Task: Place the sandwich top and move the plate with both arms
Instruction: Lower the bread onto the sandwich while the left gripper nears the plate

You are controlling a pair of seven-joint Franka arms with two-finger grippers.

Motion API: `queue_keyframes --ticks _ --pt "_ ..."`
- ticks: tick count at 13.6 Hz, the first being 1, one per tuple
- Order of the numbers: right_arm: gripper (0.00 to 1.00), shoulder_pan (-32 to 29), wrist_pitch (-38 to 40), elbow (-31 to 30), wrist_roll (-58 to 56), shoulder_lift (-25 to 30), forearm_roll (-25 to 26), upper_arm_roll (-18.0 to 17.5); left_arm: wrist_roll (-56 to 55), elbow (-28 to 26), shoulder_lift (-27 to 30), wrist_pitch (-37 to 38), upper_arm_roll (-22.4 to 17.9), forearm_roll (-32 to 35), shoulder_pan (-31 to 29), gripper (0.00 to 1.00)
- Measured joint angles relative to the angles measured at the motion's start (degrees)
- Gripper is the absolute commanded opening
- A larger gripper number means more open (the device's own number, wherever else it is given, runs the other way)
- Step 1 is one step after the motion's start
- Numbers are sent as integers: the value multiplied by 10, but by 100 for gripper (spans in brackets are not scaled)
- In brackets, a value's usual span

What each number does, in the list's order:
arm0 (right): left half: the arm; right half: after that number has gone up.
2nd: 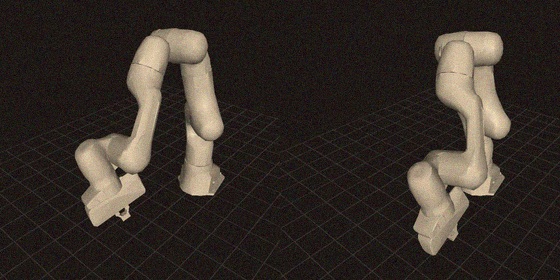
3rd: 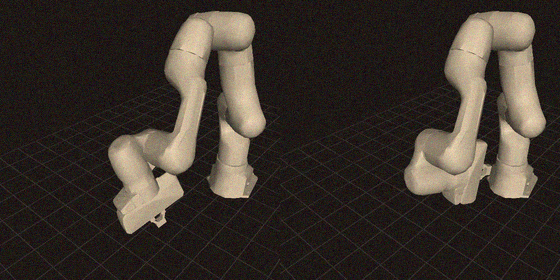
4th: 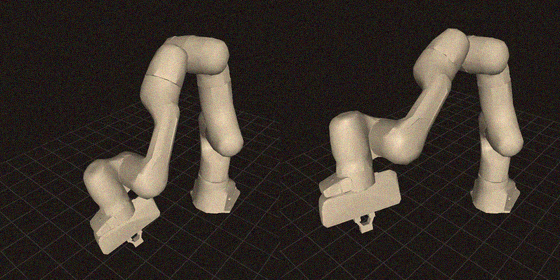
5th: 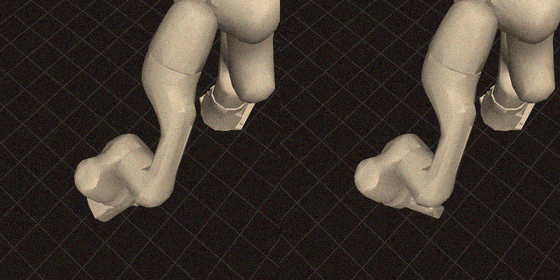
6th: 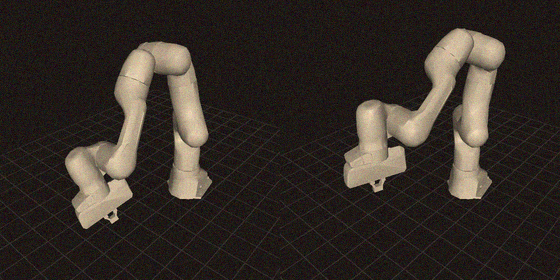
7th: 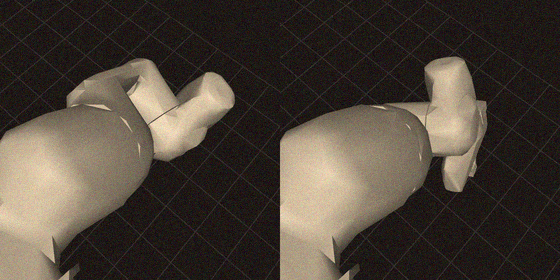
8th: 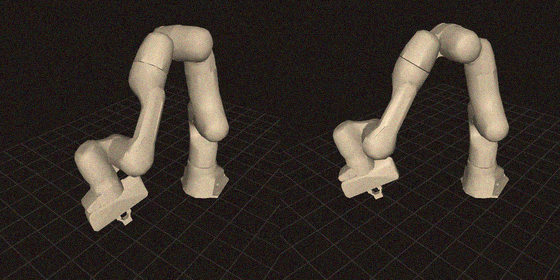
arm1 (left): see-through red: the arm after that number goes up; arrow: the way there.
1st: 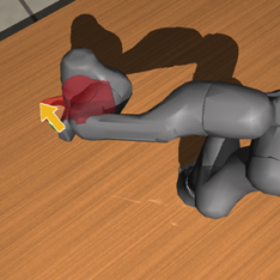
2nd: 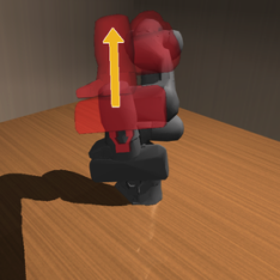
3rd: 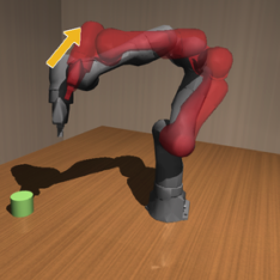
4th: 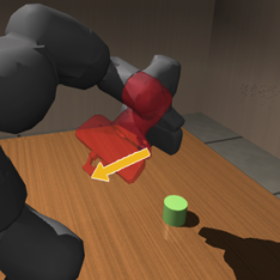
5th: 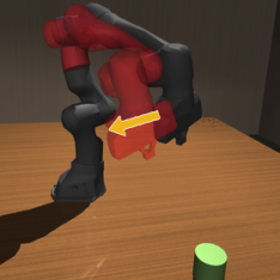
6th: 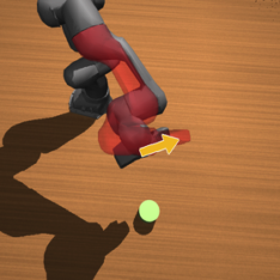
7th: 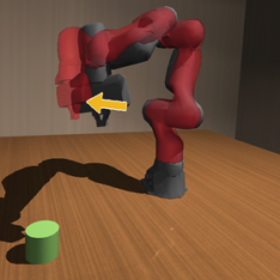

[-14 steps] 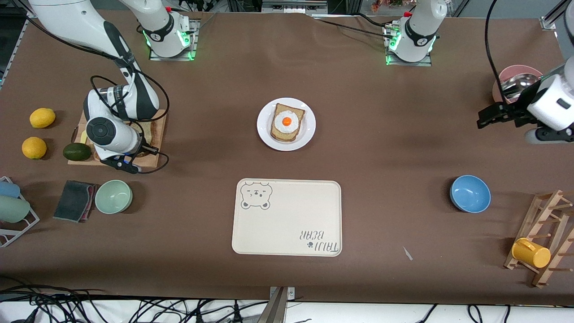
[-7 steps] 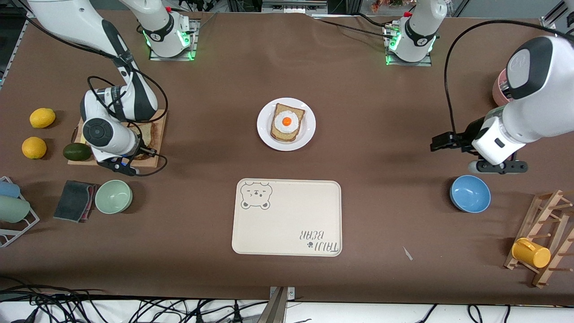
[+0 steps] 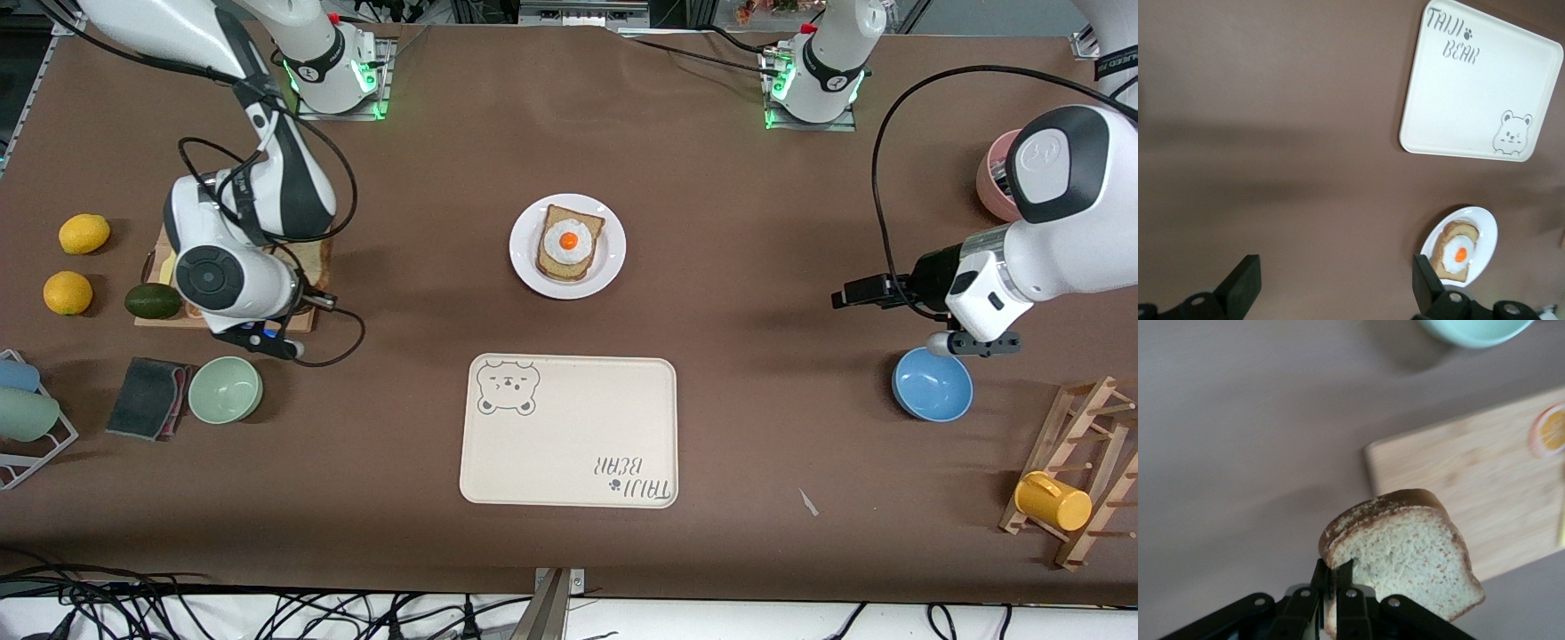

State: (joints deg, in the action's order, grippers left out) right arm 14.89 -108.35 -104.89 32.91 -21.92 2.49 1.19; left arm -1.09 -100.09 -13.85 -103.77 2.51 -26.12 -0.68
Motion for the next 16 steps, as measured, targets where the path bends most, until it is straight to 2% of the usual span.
queue_keyframes --ticks 4,8,11,13,16 --pt "0 71 28 62 106 -22 -70 -2 46 -35 -36 -14 3 -89 3 100" --pt "0 158 30 145 243 -91 -127 -3 97 -89 -38 -81 35 -138 10 100" --pt "0 198 30 196 304 -142 -180 -3 128 -122 -33 -107 48 -175 12 100" --pt "0 217 30 226 331 -169 -205 -3 200 -159 -29 -145 48 -230 12 100" --pt "0 257 7 244 362 -195 -219 -4 360 -236 -24 -191 47 -354 10 100"
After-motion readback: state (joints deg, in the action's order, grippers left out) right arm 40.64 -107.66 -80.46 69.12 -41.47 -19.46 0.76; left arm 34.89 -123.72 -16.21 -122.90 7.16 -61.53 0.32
